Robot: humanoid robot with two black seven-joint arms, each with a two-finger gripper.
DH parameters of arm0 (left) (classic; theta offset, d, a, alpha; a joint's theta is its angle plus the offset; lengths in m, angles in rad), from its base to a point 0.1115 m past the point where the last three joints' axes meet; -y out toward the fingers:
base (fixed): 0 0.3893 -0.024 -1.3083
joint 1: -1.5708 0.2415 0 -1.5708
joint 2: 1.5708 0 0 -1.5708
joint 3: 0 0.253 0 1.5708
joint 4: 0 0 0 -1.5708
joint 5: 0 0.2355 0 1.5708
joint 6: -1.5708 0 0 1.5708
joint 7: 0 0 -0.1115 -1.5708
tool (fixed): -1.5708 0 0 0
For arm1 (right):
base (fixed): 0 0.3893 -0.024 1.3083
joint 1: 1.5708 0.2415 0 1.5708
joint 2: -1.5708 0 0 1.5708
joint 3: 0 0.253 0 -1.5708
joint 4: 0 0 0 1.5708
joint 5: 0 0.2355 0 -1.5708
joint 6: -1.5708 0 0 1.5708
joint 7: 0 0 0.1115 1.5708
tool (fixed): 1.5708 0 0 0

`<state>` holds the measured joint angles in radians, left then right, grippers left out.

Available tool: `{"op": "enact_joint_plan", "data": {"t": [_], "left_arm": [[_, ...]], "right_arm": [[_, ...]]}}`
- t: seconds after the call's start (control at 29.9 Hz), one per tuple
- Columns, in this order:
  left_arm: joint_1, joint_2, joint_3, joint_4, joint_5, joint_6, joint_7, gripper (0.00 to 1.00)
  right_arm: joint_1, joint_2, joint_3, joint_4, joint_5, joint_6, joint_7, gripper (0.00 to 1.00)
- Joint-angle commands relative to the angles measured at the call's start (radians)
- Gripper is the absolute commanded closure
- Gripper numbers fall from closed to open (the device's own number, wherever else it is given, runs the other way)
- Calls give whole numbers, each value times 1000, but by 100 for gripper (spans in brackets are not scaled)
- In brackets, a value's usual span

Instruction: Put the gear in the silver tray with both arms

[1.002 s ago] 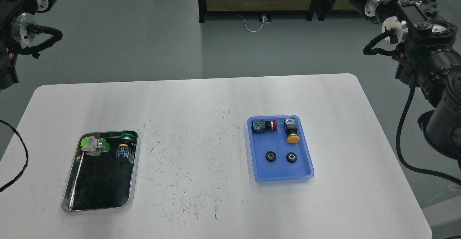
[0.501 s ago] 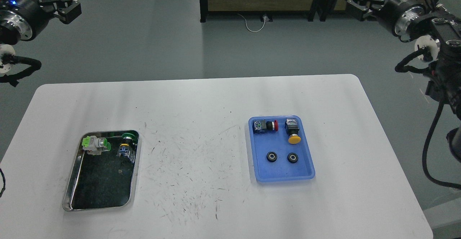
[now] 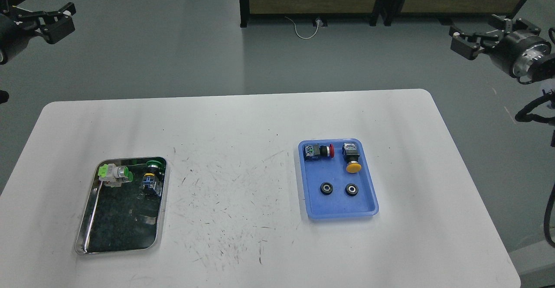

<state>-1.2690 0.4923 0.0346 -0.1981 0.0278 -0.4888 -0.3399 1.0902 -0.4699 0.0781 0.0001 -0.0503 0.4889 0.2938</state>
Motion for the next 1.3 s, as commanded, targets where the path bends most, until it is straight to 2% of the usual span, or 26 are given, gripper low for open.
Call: {"op": "enact_joint_plan", "data": {"t": [0.0,0.27,0.43,0.6,0.67,0.94,1.1,1.27], "left_arm": [[-30,-1,-4,-6,0,0,-2,0],[-23,26,18,-93,33,0,-34,0],[-4,136,2,-283,104,10,-48,0],[19,291,1,-501,144,90,-54,0],[42,327,-8,-562,156,125,-62,0],[108,436,-21,-774,162,243,-67,0],[143,462,-25,-854,178,309,-74,0],[195,471,-36,-863,178,354,-91,0]], "right_arm": [[-10,10,3,-284,0,0,2,0],[-24,1,-6,-181,-26,0,-1,0],[-30,-33,-14,-26,-83,0,-1,0],[-46,-111,-11,139,-126,0,21,0],[-50,-127,-11,179,-152,0,33,0],[-70,-165,-3,287,-232,0,34,0],[-93,-205,0,415,-304,0,36,0],[-121,-217,3,566,-394,-38,36,0]]}}
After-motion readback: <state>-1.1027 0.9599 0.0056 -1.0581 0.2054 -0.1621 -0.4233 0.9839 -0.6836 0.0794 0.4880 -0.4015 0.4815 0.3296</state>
